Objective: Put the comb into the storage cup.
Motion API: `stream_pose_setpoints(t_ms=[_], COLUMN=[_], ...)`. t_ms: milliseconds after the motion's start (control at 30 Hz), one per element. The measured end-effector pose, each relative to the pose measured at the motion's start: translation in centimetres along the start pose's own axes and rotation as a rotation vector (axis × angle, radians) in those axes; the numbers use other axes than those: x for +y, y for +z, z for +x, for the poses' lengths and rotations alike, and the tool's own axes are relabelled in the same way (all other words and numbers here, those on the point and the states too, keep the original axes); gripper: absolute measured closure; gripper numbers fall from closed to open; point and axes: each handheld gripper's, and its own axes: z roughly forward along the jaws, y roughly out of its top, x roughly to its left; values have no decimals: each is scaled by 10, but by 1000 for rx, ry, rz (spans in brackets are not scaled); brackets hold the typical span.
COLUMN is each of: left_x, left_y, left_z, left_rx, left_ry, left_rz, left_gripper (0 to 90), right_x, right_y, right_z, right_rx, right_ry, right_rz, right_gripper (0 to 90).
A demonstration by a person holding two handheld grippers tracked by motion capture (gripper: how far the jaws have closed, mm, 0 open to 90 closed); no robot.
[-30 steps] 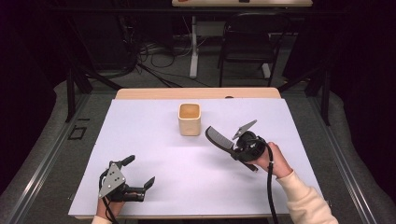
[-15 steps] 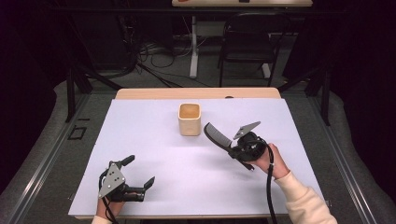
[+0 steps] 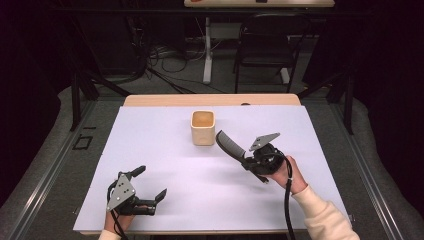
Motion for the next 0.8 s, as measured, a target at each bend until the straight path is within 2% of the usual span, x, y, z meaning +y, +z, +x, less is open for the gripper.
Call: stream_pose_setpoints(t_ms=[200,567,800], left_x=[1,1,1], left_y=[1,3,3], left_z=[0,0,-1], left_rx=[2,-1,1], left_ry=[5,7,9], left_rz=[2,11,-2], left_gripper=[4,3,4], right_x=[1,-1,-1], right_y=[-8,-11,-12], right_z=[2,-1,-1], right_rx=[-42,-47,-59], right_ry=[-7,13,24], right_rz=[-88,-158,-193], right_gripper=[724,725,725])
